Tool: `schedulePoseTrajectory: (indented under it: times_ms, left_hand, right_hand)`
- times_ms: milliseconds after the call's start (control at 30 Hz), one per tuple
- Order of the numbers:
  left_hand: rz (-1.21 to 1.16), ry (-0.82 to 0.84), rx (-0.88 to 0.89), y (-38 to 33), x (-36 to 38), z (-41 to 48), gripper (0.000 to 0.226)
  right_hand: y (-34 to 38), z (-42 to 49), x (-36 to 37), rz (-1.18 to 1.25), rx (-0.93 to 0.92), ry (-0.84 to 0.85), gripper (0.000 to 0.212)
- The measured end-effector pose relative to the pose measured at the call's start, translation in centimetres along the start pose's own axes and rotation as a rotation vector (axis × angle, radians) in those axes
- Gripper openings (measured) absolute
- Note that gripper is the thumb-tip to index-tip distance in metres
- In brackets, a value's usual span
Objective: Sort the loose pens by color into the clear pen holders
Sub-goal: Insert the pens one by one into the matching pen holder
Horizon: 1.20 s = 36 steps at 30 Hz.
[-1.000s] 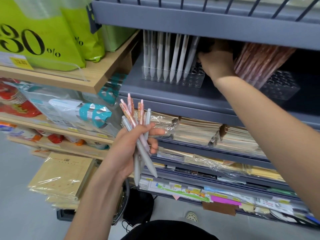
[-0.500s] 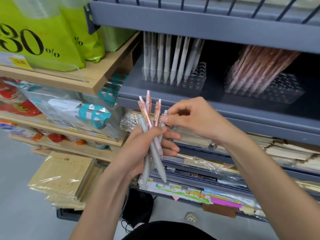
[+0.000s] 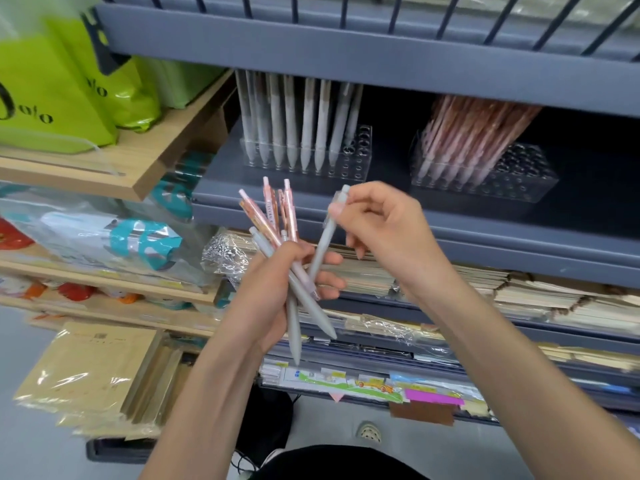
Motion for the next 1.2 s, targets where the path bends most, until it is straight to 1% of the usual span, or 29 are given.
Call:
schedulePoseTrajectory:
  times_ms: [67, 133, 200, 267, 400, 467, 533, 633, 667, 700, 767, 867, 967, 1067, 1100, 1200]
  left_hand:
    - [0.001, -0.021, 0.012, 0.2, 0.2, 0.1, 0.031]
    - [-0.004, -0.047, 0.034, 0.4, 0.0, 0.1, 0.027]
    - [-0.009, -0.068, 0.057, 0.3, -0.4, 0.0, 0.022]
    - [-0.023, -0.077, 0.066, 0.0, -1.1, -0.2, 0.026]
    - [-0.015, -0.095, 0.078, -0.7, -2.1, -0.8, 0.024]
    - [0.004, -0.074, 0.069, -0.9, -2.3, -1.1, 0.025]
    - [0.027, -0.056, 0.061, -0.9, -2.6, -1.4, 0.027]
    - [0.011, -0.045, 0.055, -1.0, -2.9, -1.7, 0.025]
    - [0.001, -0.045, 0.051, -1.0, -3.1, -1.8, 0.023]
    - [-0.002, -0.043, 0.049, -1.0, -3.3, -1.9, 0.022]
    - [0.021, -0.031, 0.051, -1.1, -3.7, -2.0, 0.024]
    - [0.044, -0.03, 0.057, -1.1, -4.0, -2.3, 0.026]
    - [0.03, -0.031, 0.067, -1.2, -4.1, -2.6, 0.026]
    - [0.017, -0.052, 0.077, -1.3, -4.5, -2.8, 0.024]
    - [0.01, -0.061, 0.076, -1.4, -4.6, -2.9, 0.023]
    - [0.004, -0.07, 0.08, -1.5, -4.9, -3.1, 0.02]
  right_hand:
    - [0.0, -0.3, 0.7, -0.161, -0.032, 0.07, 0.013]
    - [0.2, -0.2, 0.4, -0.244, -0.046, 0.051, 0.014]
    - [0.8, 0.3, -0.9, -0.223, -0.068, -0.064, 0.008]
    - [1.7, 1.1, -2.7, -0.161, -0.092, -0.203, 0.005]
    - [2.8, 2.8, -5.1, -0.023, -0.157, -0.499, 0.002]
    - [2.6, 3.9, -5.1, 0.021, -0.182, -0.59, 0.007]
    - [2.1, 5.0, -4.4, -0.018, -0.188, -0.618, 0.008]
    - [1.4, 7.1, -3.4, -0.226, -0.166, -0.61, 0.007]
    - [1.4, 7.8, -3.3, -0.302, -0.133, -0.599, 0.011]
    - [1.5, 8.5, -3.3, -0.367, -0.093, -0.586, 0.02]
    - [1.9, 9.7, -3.2, -0.464, -0.057, -0.563, 0.033]
    - [2.5, 11.0, -2.8, -0.557, -0.048, -0.518, 0.031]
    - [2.6, 11.6, -2.7, -0.57, -0.02, -0.512, 0.03]
    - [2.7, 11.5, -2.9, -0.509, -0.065, -0.612, 0.04]
    - [2.6, 11.5, -3.0, -0.491, -0.086, -0.635, 0.041]
    - [2.1, 11.6, -3.0, -0.461, -0.08, -0.673, 0.029]
Point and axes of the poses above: each hand's wrist, its own z-axis towards the middle knuckle, its own x-axis out of the palm, y = z × x, the point moved 2 cm from there along z, towards the middle knuckle, and after that the axes turned 13 degrees about -z, right-handed, at the moved point
